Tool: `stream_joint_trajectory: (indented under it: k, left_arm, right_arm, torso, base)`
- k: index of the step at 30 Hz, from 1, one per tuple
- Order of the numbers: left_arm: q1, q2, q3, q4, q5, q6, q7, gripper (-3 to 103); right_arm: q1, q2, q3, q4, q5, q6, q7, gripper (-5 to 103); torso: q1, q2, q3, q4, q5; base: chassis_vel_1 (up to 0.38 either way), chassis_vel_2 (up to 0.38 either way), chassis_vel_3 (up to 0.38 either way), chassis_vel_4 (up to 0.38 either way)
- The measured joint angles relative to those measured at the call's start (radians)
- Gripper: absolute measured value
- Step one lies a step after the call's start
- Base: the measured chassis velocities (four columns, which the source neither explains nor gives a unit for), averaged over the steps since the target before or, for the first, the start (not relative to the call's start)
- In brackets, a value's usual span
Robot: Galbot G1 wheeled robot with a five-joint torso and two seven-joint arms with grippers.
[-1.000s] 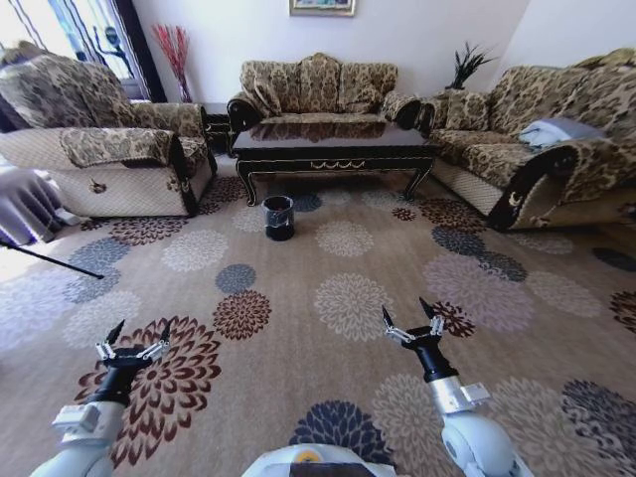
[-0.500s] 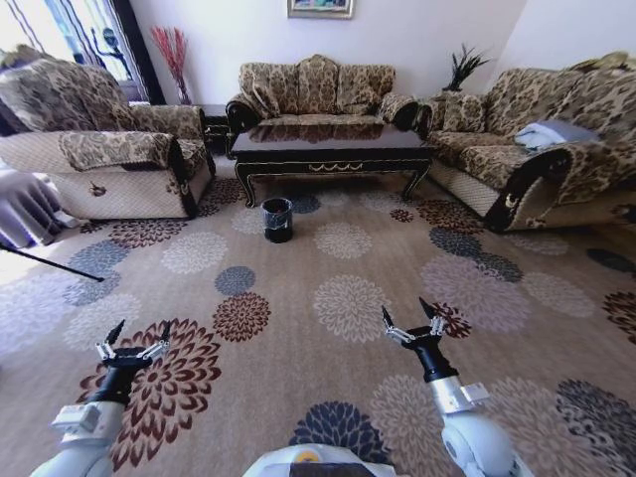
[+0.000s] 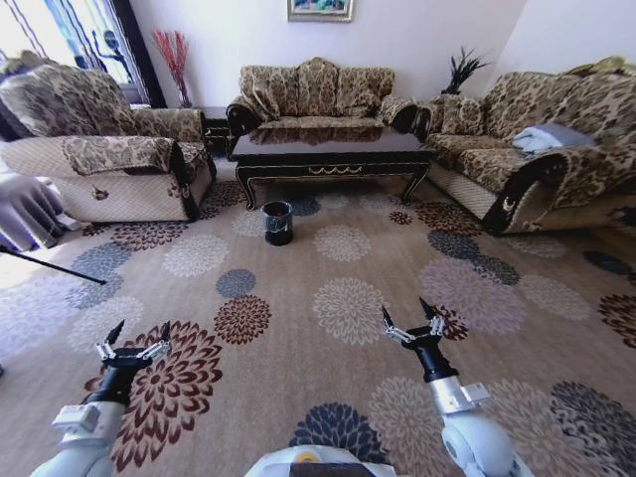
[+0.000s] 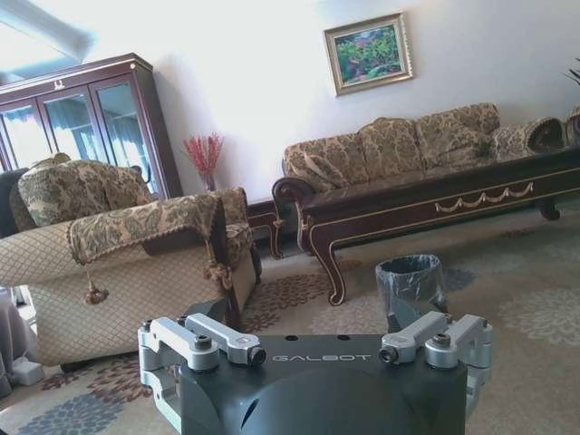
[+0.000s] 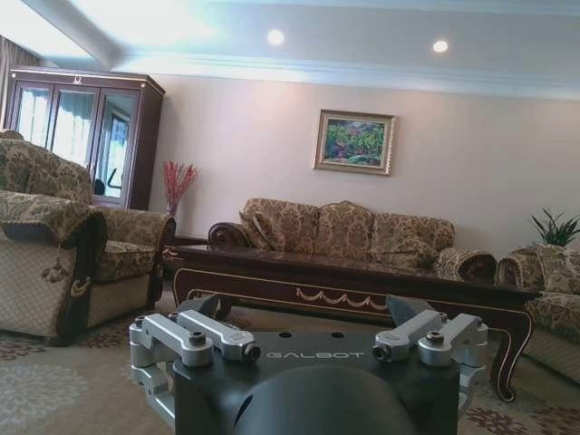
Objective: Move to the front of the table and pick up the trash from the floor, then place it into the trash bin.
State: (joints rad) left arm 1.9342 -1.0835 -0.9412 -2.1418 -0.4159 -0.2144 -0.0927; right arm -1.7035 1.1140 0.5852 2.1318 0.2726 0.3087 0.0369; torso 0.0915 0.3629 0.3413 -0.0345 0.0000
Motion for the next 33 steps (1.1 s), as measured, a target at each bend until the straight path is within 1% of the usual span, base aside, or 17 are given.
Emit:
stream_joint_trajectory:
  k: [3, 10, 16, 19, 26, 33]
  left_arm:
    - [0.0, 0.0, 0.0, 0.0, 0.0, 0.0, 0.0, 100]
    - [0.0, 0.0, 0.0, 0.0, 0.0, 0.0, 0.0, 100]
    - [0.0, 0.0, 0.0, 0.0, 0.0, 0.0, 0.0, 100]
    - [0.0, 0.0, 0.0, 0.0, 0.0, 0.0, 0.0, 100]
    - [0.0, 0.0, 0.0, 0.0, 0.0, 0.0, 0.0, 100]
    - [0.0, 0.0, 0.0, 0.0, 0.0, 0.0, 0.0, 100]
  right_arm:
    - [0.0, 0.0, 0.0, 0.0, 0.0, 0.0, 0.0, 100]
    - [0.0, 0.0, 0.0, 0.0, 0.0, 0.0, 0.0, 100]
    - [0.0, 0.0, 0.0, 0.0, 0.0, 0.0, 0.0, 100]
    - [0.0, 0.0, 0.0, 0.0, 0.0, 0.0, 0.0, 100]
    - [0.0, 0.0, 0.0, 0.0, 0.0, 0.0, 0.0, 100]
    - [0.0, 0.0, 0.0, 0.0, 0.0, 0.0, 0.0, 100]
  torso:
    - [0.006, 0.021, 0.016, 0.0001, 0.0]
    - [0.012, 0.037, 0.025, 0.0, 0.0]
    - [0.022, 0.064, 0.042, 0.0001, 0.0]
    - [0.026, 0.072, 0.046, 0.0, 0.0]
    - [0.037, 0.105, 0.068, 0.0, 0.0]
    - [0.047, 0.129, 0.082, 0.0001, 0.0]
  base:
    - [0.0, 0.0, 0.0, 0.0]
    - [0.0, 0.0, 0.0, 0.0]
    - [0.0, 0.0, 0.0, 0.0]
    - [0.0, 0.0, 0.0, 0.0]
    - [0.0, 0.0, 0.0, 0.0]
    - [0.0, 0.0, 0.0, 0.0]
